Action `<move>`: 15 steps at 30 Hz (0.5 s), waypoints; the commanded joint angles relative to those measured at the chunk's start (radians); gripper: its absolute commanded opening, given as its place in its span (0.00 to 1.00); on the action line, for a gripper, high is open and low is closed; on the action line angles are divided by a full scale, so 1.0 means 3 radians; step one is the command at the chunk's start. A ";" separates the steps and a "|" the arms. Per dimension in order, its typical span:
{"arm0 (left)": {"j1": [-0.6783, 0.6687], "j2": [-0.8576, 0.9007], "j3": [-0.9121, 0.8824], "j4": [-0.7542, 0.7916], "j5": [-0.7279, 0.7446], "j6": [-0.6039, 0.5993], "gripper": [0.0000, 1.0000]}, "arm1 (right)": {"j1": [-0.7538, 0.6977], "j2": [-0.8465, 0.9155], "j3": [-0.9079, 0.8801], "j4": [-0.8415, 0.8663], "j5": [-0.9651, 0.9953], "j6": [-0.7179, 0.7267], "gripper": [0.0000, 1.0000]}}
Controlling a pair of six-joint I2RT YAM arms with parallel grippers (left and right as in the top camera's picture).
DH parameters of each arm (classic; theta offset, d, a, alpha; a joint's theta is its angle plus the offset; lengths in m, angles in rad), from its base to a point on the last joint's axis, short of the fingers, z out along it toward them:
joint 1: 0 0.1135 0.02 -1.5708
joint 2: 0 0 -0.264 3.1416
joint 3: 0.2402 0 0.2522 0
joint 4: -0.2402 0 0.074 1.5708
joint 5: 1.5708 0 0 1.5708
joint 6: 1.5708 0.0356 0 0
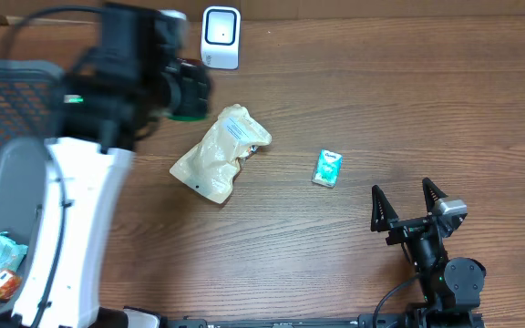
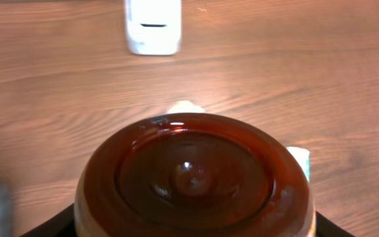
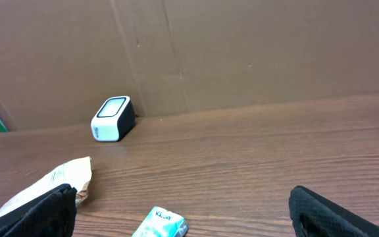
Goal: Scan the item barcode
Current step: 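Lift the brown-lidded jar out and carry it toward the scanner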
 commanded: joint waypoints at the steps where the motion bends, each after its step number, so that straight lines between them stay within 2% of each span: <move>1: -0.0401 -0.0053 -0.0554 0.0436 -0.0245 -0.0304 0.50 | -0.0009 -0.0020 -0.0034 0.0015 -0.0018 -0.0001 1.00; 4: -0.0650 -0.0053 -0.1090 0.0998 -0.0375 -0.0502 0.50 | -0.0009 -0.0020 -0.0034 0.0015 -0.0018 -0.0001 1.00; 9: -0.0973 -0.0052 -0.1932 0.2051 -0.0855 -0.0785 0.51 | -0.0009 -0.0020 -0.0034 0.0015 -0.0018 -0.0001 1.00; 15: -0.1331 0.0031 -0.2781 0.3527 -0.1356 -0.0804 0.53 | -0.0009 -0.0020 -0.0034 0.0015 -0.0018 -0.0001 1.00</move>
